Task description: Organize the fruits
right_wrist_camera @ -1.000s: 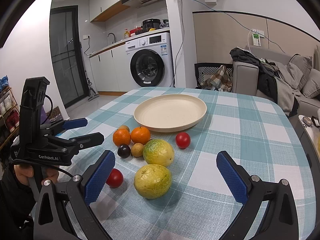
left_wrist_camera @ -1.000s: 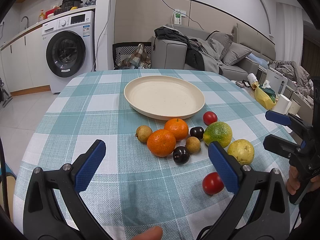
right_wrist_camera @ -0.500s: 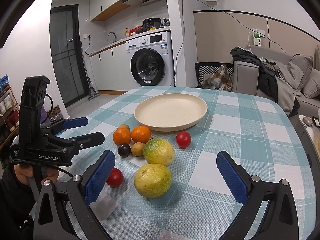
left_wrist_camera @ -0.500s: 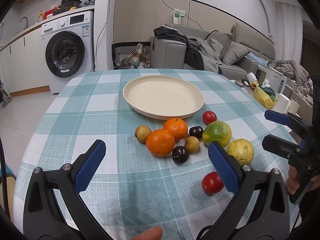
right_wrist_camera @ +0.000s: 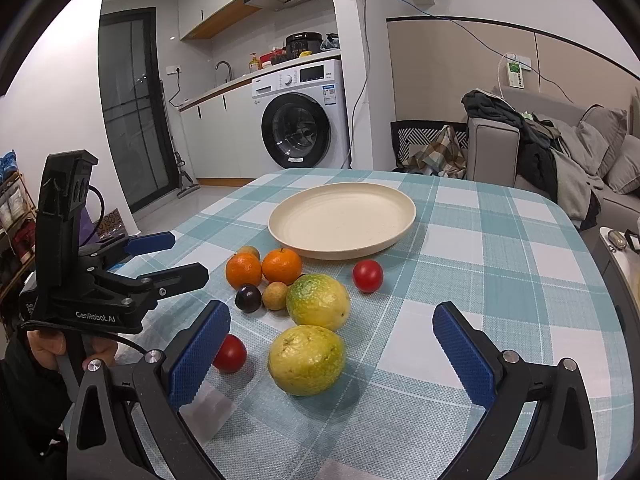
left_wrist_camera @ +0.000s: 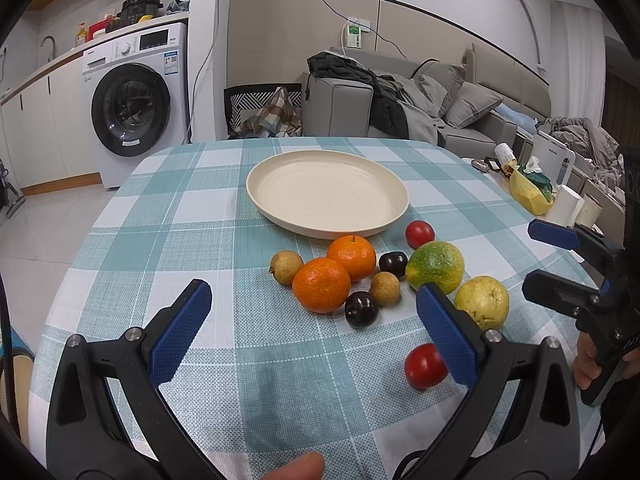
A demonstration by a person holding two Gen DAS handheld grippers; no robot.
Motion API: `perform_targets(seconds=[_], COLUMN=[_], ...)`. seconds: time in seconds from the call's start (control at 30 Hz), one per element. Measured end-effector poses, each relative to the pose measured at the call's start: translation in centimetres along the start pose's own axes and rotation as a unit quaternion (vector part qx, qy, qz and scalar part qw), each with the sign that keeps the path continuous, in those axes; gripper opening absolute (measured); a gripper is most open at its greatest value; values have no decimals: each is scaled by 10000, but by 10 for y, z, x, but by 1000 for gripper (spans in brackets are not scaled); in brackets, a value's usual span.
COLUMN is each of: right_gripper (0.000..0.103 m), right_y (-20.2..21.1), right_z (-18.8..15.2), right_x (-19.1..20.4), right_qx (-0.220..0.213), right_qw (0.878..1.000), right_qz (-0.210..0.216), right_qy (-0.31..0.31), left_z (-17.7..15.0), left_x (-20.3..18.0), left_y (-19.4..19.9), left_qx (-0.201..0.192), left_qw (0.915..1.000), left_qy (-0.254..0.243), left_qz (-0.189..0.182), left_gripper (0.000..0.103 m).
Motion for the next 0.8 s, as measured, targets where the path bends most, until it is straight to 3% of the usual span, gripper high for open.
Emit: perform_targets(seconds=[0.5,0.8], right_gripper=[103,103], right_y=[-2,-12], right_z=[-1,-6], right_x=[-3,-6], right_qx=[27,305], right_qw=[9999,9990], right_qz=[-110,-337], right_qy=[-30,9], left_z=[3,-2], left_x=[-5,-18], left_y=[0,0], left_qx=[-74,215], left_qw=[9999,9990], left_qy=[-136,-193], left_qz=[4,-352], left_gripper=[102,102])
Point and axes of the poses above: each gripper's, at about its wrist camera, not at the fingertips, and y roughly against the way its jaws point, x to its left, z to its top, the point moved 8 cm from there along -y, roughly the way its jaws point, and after that the axes turned 8 degrees about -x, right-handed, at the moved point
